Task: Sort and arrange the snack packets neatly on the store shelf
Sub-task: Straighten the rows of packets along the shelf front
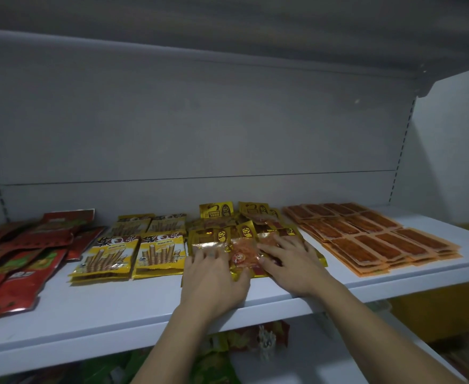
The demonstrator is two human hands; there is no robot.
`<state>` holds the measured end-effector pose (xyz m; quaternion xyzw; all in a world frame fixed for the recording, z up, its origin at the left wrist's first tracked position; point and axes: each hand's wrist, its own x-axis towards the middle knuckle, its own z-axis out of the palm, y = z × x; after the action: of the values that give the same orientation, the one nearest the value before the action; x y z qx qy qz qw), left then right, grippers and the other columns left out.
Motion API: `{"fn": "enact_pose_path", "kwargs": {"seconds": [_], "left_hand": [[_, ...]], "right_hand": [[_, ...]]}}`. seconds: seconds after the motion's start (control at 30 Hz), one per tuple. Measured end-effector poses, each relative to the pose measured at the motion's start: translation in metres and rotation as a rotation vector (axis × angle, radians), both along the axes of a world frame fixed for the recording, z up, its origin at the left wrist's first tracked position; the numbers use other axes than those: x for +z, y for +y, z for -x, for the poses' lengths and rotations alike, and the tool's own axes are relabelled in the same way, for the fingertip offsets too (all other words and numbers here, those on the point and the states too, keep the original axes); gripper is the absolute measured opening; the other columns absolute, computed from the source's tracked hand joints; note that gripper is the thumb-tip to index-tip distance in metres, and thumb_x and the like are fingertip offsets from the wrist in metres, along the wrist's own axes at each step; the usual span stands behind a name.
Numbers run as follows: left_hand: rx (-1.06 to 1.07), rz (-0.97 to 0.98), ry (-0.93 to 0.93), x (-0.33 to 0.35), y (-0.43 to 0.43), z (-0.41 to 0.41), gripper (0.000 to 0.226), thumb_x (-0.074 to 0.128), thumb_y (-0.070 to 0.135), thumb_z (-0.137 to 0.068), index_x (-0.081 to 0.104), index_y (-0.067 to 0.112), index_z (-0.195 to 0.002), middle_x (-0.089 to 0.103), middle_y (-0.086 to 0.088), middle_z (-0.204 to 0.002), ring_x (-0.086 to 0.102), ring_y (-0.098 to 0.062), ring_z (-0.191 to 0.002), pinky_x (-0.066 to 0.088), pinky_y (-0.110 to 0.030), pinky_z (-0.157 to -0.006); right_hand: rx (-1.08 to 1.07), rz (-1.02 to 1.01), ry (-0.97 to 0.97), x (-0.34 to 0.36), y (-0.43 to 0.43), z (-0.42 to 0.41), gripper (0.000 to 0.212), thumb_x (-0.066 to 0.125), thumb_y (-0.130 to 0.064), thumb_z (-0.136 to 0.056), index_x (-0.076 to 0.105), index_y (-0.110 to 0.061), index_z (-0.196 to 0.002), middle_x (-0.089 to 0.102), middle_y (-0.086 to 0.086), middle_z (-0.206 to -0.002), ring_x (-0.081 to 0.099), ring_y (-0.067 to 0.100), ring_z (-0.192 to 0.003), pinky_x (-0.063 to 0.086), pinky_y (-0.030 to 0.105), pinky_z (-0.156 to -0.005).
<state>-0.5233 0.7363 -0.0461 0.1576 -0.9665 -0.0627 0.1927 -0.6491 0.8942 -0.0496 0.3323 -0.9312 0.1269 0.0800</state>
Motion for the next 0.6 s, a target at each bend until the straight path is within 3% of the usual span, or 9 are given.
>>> {"fn": "enact_pose_path", "kwargs": {"seconds": [0.1, 0.2, 0.27, 0.33, 0.47, 0.6], "left_hand": [[-0.088, 0.01, -0.008, -0.001, -0.007, -0.004, 0.062, 0.04, 0.058, -0.09, 0.045, 0.028, -0.144, 0.035, 0.004, -0.156, 0.029, -0.027, -0.138, 0.022, -0.043, -0.111], [-0.199, -0.219, 0.026, 0.001, -0.013, -0.006, 0.069, 0.059, 0.047, -0.088, 0.033, 0.032, -0.15, 0.023, 0.005, -0.162, 0.018, -0.025, -0.147, 0.019, -0.043, -0.117], [-0.214, -0.297, 0.07, 0.001, -0.013, -0.009, 0.07, 0.062, 0.048, -0.087, 0.034, 0.032, -0.149, 0.024, 0.003, -0.161, 0.02, -0.023, -0.147, 0.021, -0.043, -0.119], [-0.212, -0.167, 0.071, -0.002, -0.01, -0.009, 0.068, 0.053, 0.06, -0.089, 0.036, 0.029, -0.147, 0.028, 0.004, -0.158, 0.025, -0.02, -0.144, 0.023, -0.041, -0.118], [-0.229, -0.037, -0.033, -0.01, -0.008, -0.004, 0.066, 0.025, 0.065, -0.097, 0.009, 0.04, -0.156, 0.003, 0.008, -0.166, -0.006, -0.014, -0.151, 0.008, -0.044, -0.121], [-0.17, -0.028, -0.109, -0.009, -0.009, 0.0, 0.063, 0.017, 0.066, -0.097, 0.013, 0.042, -0.155, -0.003, 0.009, -0.166, -0.011, -0.015, -0.152, 0.002, -0.045, -0.121]], "right_hand": [[-0.001, -0.01, -0.004, -0.001, 0.0, 0.0, 0.055, 0.023, -0.068, -0.095, 0.03, -0.053, -0.147, 0.015, -0.009, -0.164, 0.005, 0.016, -0.15, 0.0, 0.052, -0.119], [0.001, -0.015, -0.001, 0.0, -0.001, 0.001, 0.055, 0.023, -0.068, -0.095, 0.03, -0.052, -0.147, 0.015, -0.009, -0.164, 0.006, 0.015, -0.15, 0.001, 0.052, -0.118], [0.0, -0.015, -0.002, -0.001, -0.001, 0.002, 0.055, 0.022, -0.068, -0.094, 0.03, -0.052, -0.147, 0.015, -0.01, -0.164, 0.006, 0.015, -0.15, 0.001, 0.052, -0.118], [0.0, -0.017, 0.0, -0.002, 0.0, 0.002, 0.055, 0.022, -0.069, -0.094, 0.029, -0.053, -0.147, 0.015, -0.01, -0.164, 0.006, 0.016, -0.15, 0.002, 0.052, -0.118], [0.006, -0.026, 0.002, -0.003, -0.001, 0.001, 0.055, 0.022, -0.07, -0.094, 0.028, -0.054, -0.147, 0.014, -0.01, -0.164, 0.006, 0.015, -0.15, 0.003, 0.052, -0.119], [0.005, -0.029, 0.004, -0.001, -0.002, 0.0, 0.058, 0.021, -0.071, -0.093, 0.025, -0.053, -0.148, 0.014, -0.01, -0.164, 0.006, 0.014, -0.15, 0.004, 0.051, -0.119]]}}
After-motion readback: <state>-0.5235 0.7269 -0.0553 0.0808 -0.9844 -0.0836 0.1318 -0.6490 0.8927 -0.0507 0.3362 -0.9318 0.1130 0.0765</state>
